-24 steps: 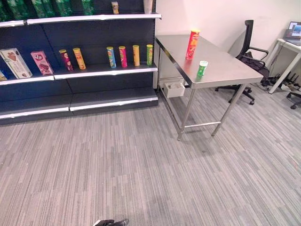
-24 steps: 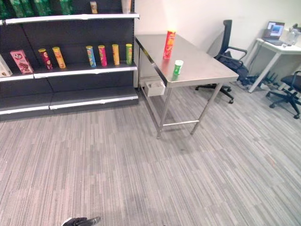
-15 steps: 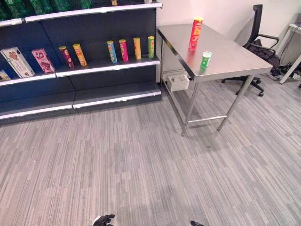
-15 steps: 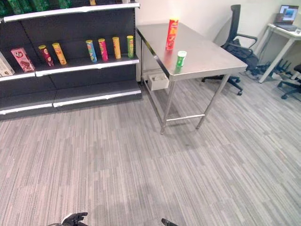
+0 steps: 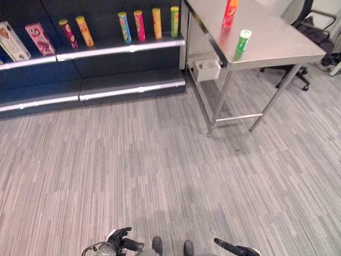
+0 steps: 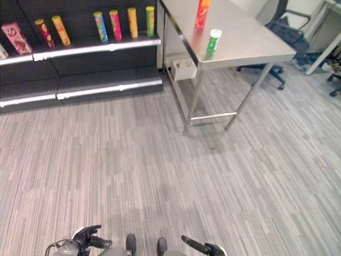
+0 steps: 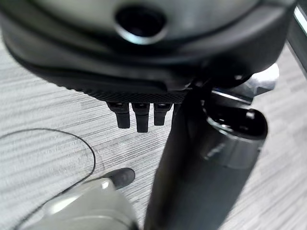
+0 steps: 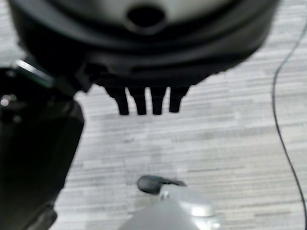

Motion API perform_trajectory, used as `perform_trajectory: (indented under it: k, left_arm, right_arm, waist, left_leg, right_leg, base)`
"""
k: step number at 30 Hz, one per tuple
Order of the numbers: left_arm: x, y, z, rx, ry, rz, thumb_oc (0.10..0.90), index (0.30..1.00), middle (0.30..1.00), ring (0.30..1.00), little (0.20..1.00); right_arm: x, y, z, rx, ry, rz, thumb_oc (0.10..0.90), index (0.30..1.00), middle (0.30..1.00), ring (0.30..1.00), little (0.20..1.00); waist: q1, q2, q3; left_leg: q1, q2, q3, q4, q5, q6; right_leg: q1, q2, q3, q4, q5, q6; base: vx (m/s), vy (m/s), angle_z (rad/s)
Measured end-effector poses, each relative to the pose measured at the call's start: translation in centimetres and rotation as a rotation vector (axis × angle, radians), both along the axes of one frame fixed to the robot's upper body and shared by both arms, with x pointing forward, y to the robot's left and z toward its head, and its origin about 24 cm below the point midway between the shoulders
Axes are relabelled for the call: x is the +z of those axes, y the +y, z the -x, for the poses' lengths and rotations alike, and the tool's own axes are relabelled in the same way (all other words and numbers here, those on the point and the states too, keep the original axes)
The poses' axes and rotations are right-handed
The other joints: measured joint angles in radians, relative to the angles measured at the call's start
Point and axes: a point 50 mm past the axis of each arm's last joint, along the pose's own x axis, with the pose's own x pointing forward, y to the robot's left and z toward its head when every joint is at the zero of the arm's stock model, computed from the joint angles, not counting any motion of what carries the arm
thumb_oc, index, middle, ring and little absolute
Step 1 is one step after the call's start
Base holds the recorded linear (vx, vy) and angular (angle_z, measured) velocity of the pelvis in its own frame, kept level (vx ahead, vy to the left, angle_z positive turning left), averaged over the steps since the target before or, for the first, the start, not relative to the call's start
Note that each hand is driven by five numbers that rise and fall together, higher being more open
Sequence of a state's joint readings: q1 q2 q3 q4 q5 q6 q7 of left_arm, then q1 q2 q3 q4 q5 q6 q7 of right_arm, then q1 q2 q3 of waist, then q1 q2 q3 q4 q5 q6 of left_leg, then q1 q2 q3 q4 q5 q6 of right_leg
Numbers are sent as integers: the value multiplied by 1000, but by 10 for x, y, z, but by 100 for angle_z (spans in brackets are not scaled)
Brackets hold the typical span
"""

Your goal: Put the goods on the table back onto the shelves and tidy them up.

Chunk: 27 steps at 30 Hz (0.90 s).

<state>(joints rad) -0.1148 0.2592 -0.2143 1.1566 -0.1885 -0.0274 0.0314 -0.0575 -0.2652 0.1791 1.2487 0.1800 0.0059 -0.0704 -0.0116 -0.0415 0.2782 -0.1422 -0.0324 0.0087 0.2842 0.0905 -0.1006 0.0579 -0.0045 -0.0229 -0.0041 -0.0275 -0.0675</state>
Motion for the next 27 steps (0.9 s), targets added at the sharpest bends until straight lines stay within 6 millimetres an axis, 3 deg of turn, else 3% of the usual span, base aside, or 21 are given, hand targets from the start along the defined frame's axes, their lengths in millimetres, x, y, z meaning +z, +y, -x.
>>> perform_trajectory:
  k: [1,2,4,5,6,8,9,12,13,14,15,16,18,19,20,21,22,23,25,26,27]
  left_arm:
    - [4,0,-9,17,-43,-2,800,900,900,900,900]
    - [5,2,-11,29,-49,-12,800,900,900,900,900]
    - [6,-3,-17,7,-51,-17,800,900,900,900,900]
    - [5,-5,-16,-16,-47,-18,800,900,900,900,900]
    - [5,-9,-16,-40,-47,-14,800,900,900,900,900]
    - [7,-16,-23,12,-84,29,800,900,900,900,900]
    - [8,-19,-25,33,-106,47,800,900,900,900,900]
    - [-1,-17,-8,11,-37,17,800,900,900,900,900]
    - [-5,-15,3,2,-3,6,800,900,900,900,900]
    - [-9,-13,16,27,34,-2,800,900,900,900,900]
    - [-13,-12,27,36,62,-13,800,900,900,900,900]
    - [-11,-6,27,26,62,-42,800,900,900,900,900]
    - [-9,-1,24,16,59,-65,800,900,900,900,900]
    - [-4,3,12,-11,36,-94,800,900,900,900,900]
    - [0,6,3,-31,18,-112,800,900,900,900,900]
    - [2,4,-5,-27,-4,-124,800,900,900,900,900]
    - [1,2,-3,-31,7,-124,800,900,900,900,900]
    - [0,0,-1,-31,13,-130,800,900,900,900,900]
    - [0,3,1,-21,22,-143,800,900,900,900,900]
    - [1,4,-1,-17,19,-151,800,900,900,900,900]
    - [2,11,-2,-4,19,-171,800,900,900,900,900]
  right_arm:
    - [1,-2,-3,-1,-6,9,800,900,900,900,900]
    - [1,-2,-3,-2,-9,10,800,900,900,900,900]
    - [1,-3,-2,-22,7,18,800,900,900,900,900]
    - [0,-5,1,-32,21,25,800,900,900,900,900]
    - [1,-8,1,-34,26,36,800,900,900,900,900]
    - [4,-16,-3,-49,13,54,800,900,900,900,900]
    - [5,-21,1,-64,18,63,800,900,900,900,900]
    - [6,-24,2,-52,5,70,800,900,900,900,900]
    - [4,-22,7,-49,19,66,800,900,900,900,900]
    - [0,-18,17,-42,50,61,800,900,900,900,900]
    - [-3,-16,31,-23,94,57,800,900,900,900,900]
    - [-5,-8,31,-1,90,43,800,900,900,900,900]
    - [-7,0,28,5,82,22,800,900,900,900,900]
    - [-5,4,16,15,44,11,800,900,900,900,900]
    - [-2,4,5,24,6,11,800,900,900,900,900]
    - [3,3,-10,33,-40,20,800,900,900,900,900]
    - [6,4,-17,41,-72,19,800,900,900,900,900]
    - [6,3,-17,40,-73,14,800,900,900,900,900]
    - [9,0,-23,40,-96,24,800,900,900,900,900]
    - [9,2,-26,40,-101,21,800,900,900,900,900]
    - [7,5,-22,16,-87,7,800,900,900,900,900]
  waist:
    - [0,-10,11]
    - [-2,-6,14]
    - [-2,-4,16]
    - [-1,7,12]
    - [0,27,17]
    - [29,63,49]
    - [63,74,44]
    - [50,72,-13]
    - [48,73,-50]
    - [50,41,-91]
    - [51,30,-122]
    - [42,10,-132]
    - [39,8,-135]
    - [38,9,-134]
    - [28,8,-132]
    - [28,26,-107]
    - [15,51,-93]
    - [10,75,-89]
    - [-18,78,-84]
    - [-34,80,-74]
    - [-63,51,-60]
  left_leg:
    - [-89,7,-8,136,7,-13]
    - [-111,13,-7,170,-3,-3]
    - [-118,10,4,-50,-13,8]
    - [-102,19,-9,-234,0,-2]
    - [-106,31,-30,-390,18,-37]
    - [-138,65,-15,-388,30,-56]
    - [-135,83,11,-385,29,-46]
    - [-86,66,37,-336,16,-23]
    - [-46,50,41,-342,31,27]
    - [-24,15,63,-353,44,58]
    - [8,3,104,-369,92,108]
    - [38,-26,111,-376,87,167]
    - [72,-34,118,-375,57,194]
    - [92,-38,121,-375,29,202]
    - [121,-53,121,-374,11,225]
    - [181,-62,123,-370,-46,268]
    - [228,-67,128,-366,-80,281]
    - [275,-71,141,-374,-125,267]
    - [285,-65,133,-375,-156,238]
    - [290,-62,134,-369,-166,215]
    - [320,-66,112,-367,-173,199]
  right_leg:
    - [-1,6,-11,1,8,-31]
    - [4,11,-15,2,1,-46]
    - [16,9,-25,-41,1,-47]
    - [22,17,-22,-64,13,-34]
    - [33,37,-13,-91,35,-32]
    - [57,66,12,-97,23,-36]
    - [80,70,55,-98,12,-37]
    - [136,44,96,-95,-50,-8]
    - [156,21,117,-91,-82,6]
    - [172,-16,130,-90,-109,33]
    - [175,-37,132,-64,-130,77]
    - [171,-60,108,-5,-150,107]
    - [100,-72,110,189,-182,158]
    - [-86,-71,102,568,-181,210]
    - [-214,-93,83,800,-162,237]
    - [-306,-148,40,927,-97,229]
    - [-374,-202,-8,973,-77,205]
    - [-465,-234,-57,901,-78,183]
    - [-488,-212,-109,609,-86,171]
    - [-489,-176,-134,391,-78,178]
    - [-469,-122,-112,107,-17,206]
  base:
    - [285,-37,20]
    - [383,20,26]
    - [507,96,22]
    - [485,103,21]
    - [394,87,14]
    - [274,73,-38]
    - [300,105,-101]
    - [606,227,-69]
    - [278,105,-50]
    - [348,152,-64]
    - [299,149,-50]
    - [345,183,-31]
    - [152,129,-18]
    - [178,184,-9]
    - [229,186,-17]
    - [381,161,-5]
    - [468,27,-38]
    - [580,-92,-23]
    - [439,-133,-18]
    - [537,-171,20]
    - [407,-132,50]
